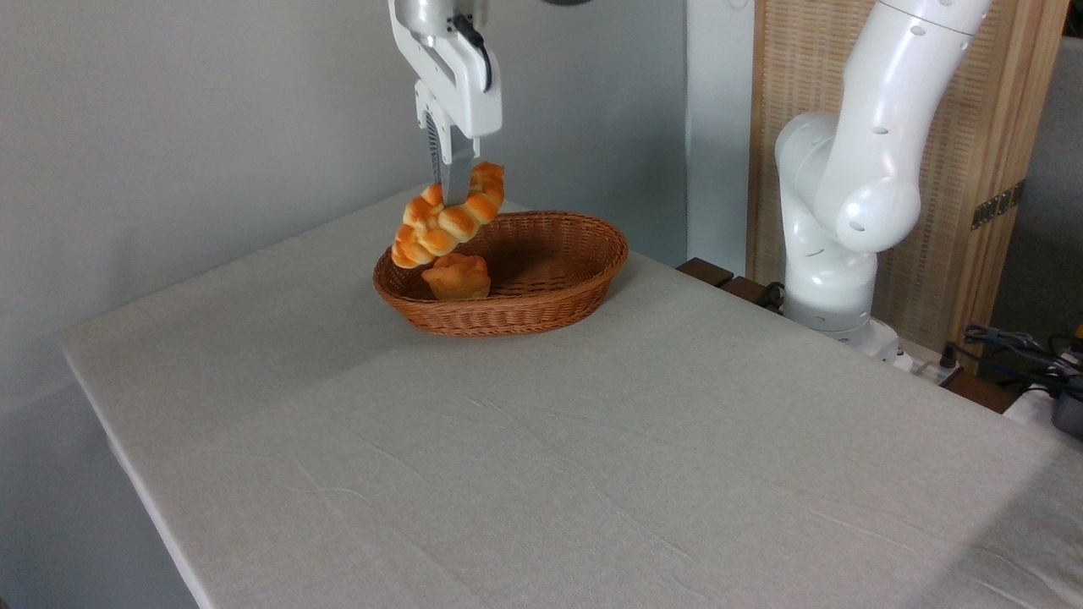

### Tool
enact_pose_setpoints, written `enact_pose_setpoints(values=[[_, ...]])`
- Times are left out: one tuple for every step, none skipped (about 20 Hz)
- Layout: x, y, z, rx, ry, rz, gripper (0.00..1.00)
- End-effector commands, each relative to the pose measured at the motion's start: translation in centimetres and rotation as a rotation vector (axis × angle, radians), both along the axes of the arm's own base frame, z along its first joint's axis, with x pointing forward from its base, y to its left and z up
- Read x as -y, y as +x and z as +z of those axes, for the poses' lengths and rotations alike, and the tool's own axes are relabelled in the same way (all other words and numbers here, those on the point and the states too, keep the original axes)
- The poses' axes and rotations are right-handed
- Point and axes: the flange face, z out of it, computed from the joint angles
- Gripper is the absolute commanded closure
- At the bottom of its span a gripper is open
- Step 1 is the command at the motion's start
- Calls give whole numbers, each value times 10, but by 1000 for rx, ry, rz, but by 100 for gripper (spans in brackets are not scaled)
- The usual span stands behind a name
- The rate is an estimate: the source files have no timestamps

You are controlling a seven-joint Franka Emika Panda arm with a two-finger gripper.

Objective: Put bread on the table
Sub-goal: 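Carry the braided roll out of the basket and lower it onto the table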

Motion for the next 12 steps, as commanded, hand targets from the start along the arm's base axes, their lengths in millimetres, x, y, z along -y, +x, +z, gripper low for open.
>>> enact_pose_setpoints(values=[[-9,20,12,147,77,-35,95],[-7,30,8,186,87,-30,92],[-3,41,2,219,102,-29,92],[2,52,-9,251,135,-36,90],[7,65,-22,285,176,-47,90],[12,76,-34,318,210,-64,89],[18,86,-47,343,238,-79,86],[24,94,-62,353,262,-96,85],[28,101,-75,363,285,-113,82],[32,106,-85,378,309,-133,75],[35,112,-95,393,331,-151,65],[37,115,-102,401,344,-161,50]])
